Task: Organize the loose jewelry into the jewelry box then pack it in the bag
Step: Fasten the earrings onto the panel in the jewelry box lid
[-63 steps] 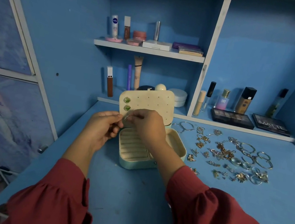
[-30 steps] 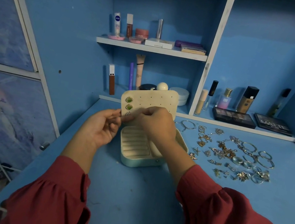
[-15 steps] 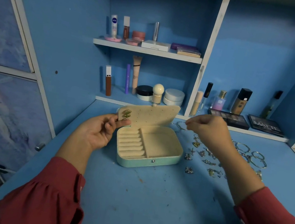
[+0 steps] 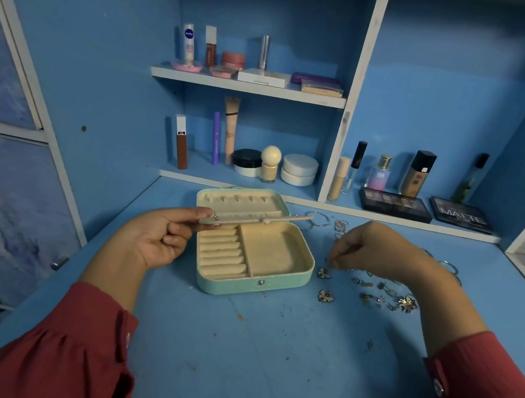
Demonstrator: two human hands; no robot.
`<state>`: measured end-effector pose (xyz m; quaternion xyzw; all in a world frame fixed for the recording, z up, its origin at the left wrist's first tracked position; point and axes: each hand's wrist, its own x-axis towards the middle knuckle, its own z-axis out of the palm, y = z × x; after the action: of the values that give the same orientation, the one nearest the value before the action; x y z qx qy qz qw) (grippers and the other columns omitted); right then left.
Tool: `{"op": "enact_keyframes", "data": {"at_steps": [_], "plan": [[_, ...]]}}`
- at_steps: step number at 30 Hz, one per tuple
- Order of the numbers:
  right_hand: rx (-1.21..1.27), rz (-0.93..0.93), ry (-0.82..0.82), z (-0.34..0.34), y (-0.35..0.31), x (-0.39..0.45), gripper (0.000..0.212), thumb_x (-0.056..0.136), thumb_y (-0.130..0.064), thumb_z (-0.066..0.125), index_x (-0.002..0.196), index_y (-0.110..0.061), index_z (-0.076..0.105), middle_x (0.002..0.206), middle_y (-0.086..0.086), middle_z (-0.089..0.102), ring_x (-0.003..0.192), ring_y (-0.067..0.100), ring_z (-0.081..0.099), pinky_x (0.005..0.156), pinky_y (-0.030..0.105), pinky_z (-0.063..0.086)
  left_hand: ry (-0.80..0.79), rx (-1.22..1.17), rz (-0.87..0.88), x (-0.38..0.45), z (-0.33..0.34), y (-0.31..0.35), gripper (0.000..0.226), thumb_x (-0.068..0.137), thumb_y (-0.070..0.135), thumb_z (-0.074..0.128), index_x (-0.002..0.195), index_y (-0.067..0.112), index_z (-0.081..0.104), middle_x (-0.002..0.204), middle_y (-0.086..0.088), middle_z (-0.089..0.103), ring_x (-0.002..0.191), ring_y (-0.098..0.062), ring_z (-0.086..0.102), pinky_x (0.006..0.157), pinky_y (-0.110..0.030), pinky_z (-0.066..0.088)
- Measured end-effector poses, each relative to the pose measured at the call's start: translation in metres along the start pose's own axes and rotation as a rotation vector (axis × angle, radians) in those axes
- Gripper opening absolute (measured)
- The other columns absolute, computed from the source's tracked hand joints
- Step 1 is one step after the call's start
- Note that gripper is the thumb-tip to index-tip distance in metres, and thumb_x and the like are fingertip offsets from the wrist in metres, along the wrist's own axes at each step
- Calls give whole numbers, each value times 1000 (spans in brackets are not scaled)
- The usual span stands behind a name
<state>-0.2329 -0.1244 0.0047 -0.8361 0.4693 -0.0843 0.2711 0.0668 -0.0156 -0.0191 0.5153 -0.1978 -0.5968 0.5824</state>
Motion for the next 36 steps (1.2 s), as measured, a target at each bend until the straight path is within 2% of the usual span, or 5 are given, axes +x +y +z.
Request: {"op": "enact_keyframes", "data": {"at_steps": [4, 8, 11, 20, 36], "plan": [[-56, -31, -67, 0, -2, -2, 14, 73, -21, 80, 75, -34, 77, 75, -22, 71, 77, 0, 64, 84, 30, 54, 5, 34, 34, -4, 4, -1, 24, 66, 9, 63, 89, 7, 62, 60, 4, 65, 27, -3, 29, 28, -9, 17], [-104, -31, -191, -3, -5, -7, 11, 72, -29, 81, 78, -37, 77, 78, -24, 70, 82, 1, 64, 84, 36, 56, 9, 52, 41, -5, 4, -1, 16, 74, 8, 61, 90, 7, 63, 59, 5, 64, 27, -3, 28, 29, -9, 16], [-131, -34, -219, -2, -9, -9, 13, 71, -28, 82, 81, -34, 78, 82, -22, 72, 85, 0, 65, 86, 29, 54, 14, 60, 39, -5, 4, -1, 9, 84, 6, 57, 91, 7, 62, 59, 6, 64, 28, -3, 28, 29, -9, 16], [-210, 49, -161, -6, -2, -7, 11, 72, -21, 82, 76, -30, 77, 74, -15, 71, 74, 6, 64, 63, 23, 55, 25, 46, 40, -5, 4, -1, 11, 90, 5, 52, 91, 6, 63, 57, 7, 64, 28, -3, 29, 29, -8, 16], [-432, 136, -166, -12, -2, -14, 17, 69, -31, 82, 83, -22, 78, 74, -10, 68, 69, 6, 60, 62, 22, 47, 21, 44, 39, -5, 5, -1, 10, 88, 5, 53, 90, 6, 62, 58, 8, 64, 28, -3, 30, 29, -8, 16]]}}
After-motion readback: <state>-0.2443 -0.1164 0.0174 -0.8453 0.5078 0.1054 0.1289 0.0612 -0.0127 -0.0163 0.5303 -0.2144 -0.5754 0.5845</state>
